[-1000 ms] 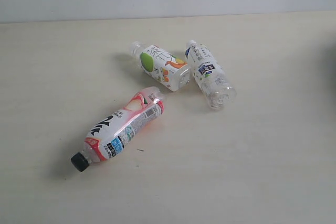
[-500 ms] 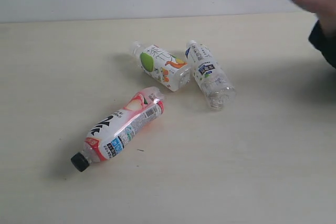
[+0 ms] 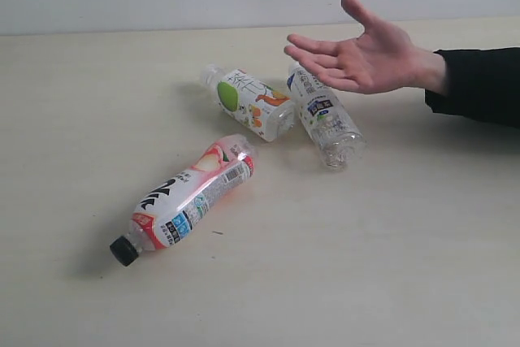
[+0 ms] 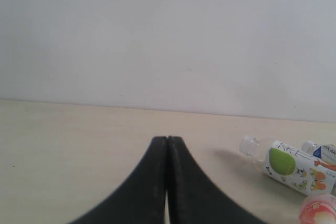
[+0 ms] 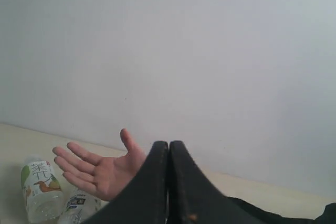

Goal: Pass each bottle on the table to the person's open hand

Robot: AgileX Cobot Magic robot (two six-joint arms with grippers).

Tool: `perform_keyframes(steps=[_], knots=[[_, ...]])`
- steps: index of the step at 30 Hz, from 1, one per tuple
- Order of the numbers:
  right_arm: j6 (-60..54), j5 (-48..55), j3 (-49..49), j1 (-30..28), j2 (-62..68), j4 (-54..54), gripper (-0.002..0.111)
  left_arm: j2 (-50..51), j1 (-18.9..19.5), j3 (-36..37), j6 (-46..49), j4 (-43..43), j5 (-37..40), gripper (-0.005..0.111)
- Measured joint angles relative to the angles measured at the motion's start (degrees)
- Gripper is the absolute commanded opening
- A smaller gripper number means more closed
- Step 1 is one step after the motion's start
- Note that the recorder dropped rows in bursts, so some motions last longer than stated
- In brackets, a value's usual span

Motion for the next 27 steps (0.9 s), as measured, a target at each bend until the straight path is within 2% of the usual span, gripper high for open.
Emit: perform_keyframes(steps=[7,15,19,23,27], knots=[[4.2,5.9,-4.1,2.0,4.6,0.6,0.000,0.0,0.0,0.0,0.0,0.0,0.0,0.000],[4.5,13.2,-17.0,2.1,22.8,6.0,0.000,0.0,0.0,0.0,0.0,0.0,0.0,0.000],[-3.4,19.2,-26.2,2.1,35.5,18.3,0.000,0.0,0.0,0.0,0.0,0.0,0.0,0.000],[-10.2,19.7,-33.0,2.1,45.9,33.2,0.000,0.0,0.0,0.0,0.0,0.0,0.0,0.000],[-12.3,18.3,-35.6,2.1,52.3,40.5,0.000,0.0,0.0,0.0,0.0,0.0,0.0,0.000]])
